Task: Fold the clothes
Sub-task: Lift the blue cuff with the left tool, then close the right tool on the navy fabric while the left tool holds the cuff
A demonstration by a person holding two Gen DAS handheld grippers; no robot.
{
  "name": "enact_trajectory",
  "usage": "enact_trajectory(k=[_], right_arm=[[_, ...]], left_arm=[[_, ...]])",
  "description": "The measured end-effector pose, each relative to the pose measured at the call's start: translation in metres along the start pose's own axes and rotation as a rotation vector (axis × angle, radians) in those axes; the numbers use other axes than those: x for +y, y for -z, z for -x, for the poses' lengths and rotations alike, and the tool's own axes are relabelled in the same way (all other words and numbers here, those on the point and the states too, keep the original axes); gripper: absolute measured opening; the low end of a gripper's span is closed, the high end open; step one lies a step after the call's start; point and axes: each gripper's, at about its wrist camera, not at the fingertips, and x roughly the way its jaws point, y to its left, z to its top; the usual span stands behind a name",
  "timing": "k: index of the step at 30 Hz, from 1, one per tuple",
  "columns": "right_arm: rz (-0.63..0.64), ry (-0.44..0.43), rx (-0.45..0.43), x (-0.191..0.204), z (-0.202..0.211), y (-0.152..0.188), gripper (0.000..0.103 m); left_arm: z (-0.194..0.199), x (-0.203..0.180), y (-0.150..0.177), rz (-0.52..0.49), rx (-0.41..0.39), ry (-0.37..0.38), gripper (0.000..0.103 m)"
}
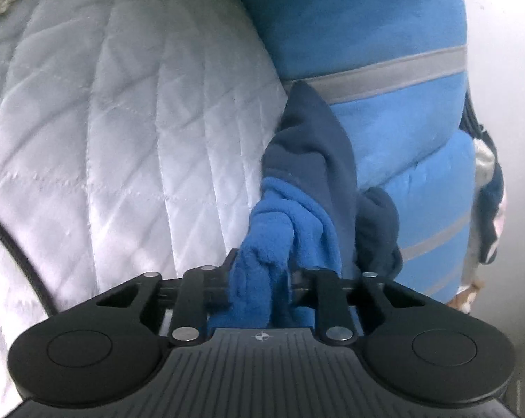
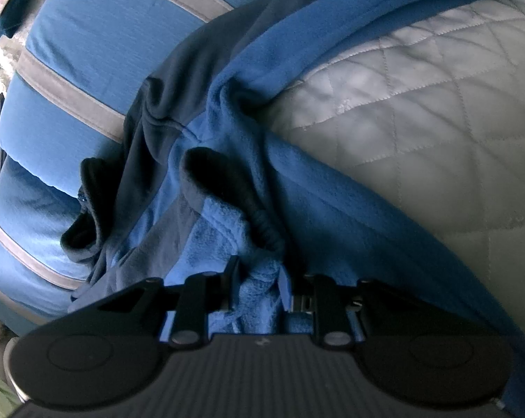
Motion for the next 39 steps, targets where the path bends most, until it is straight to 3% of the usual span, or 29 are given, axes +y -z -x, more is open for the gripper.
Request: enact_trajectory(k=[3,7,9,11,13,16,18,20,23,29,32,37,39], right_arm=[[-0.025,-0.011,0.007,-0.003,0.000,-0.002,0.040],[-0.084,-0.038,-0.004,-0.006,0.004,-0.001,0.049],[-0.115,-0.058,-0.025,-0.005,0.010,0.001,0.062],[-0.120,-0.065,-0.072,0.001,0.023,0.005,0.090],[-0.017,-0.028,-0.176,0.020,0.041,0.015,0.099],[0.138,0.027,-0.331,0.047,0.068,0.030,0.103],[0.247,0.061,-0.430,0.066,0.085,0.040,0.103],[0.426,0.052,-0.471,0.095,0.087,0.056,0.103],[0.646,0.010,-0.474,0.136,0.078,0.082,0.103],[1.018,-0.128,-0.396,0.217,0.038,0.130,0.103],[1.104,-0.153,-0.318,0.263,0.011,0.142,0.103],[1.157,-0.085,-0.247,0.332,-0.032,0.169,0.103],[1.196,-0.017,-0.235,0.349,-0.055,0.183,0.103]], left_arm=[[0.003,-0.005,0.004,-0.014,-0.013,-0.027,0.021],[0.012,-0.056,0.024,-0.363,-0.095,-0.169,0.021],[0.014,-0.082,0.042,-0.550,-0.143,-0.241,0.021],[0.012,-0.103,0.063,-0.717,-0.188,-0.308,0.020],[0.007,-0.119,0.084,-0.872,-0.226,-0.375,0.020],[-0.002,-0.133,0.112,-1.081,-0.258,-0.444,0.020],[-0.005,-0.134,0.126,-1.184,-0.272,-0.468,0.020],[-0.008,-0.134,0.140,-1.286,-0.286,-0.491,0.020],[-0.012,-0.135,0.162,-1.440,-0.306,-0.525,0.020],[-0.021,-0.137,0.204,-1.747,-0.345,-0.589,0.020],[-0.024,-0.135,0.215,-1.844,-0.353,-0.594,0.020],[-0.027,-0.130,0.219,-1.904,-0.353,-0.610,0.020],[-0.027,-0.129,0.220,-1.919,-0.356,-0.612,0.020]])
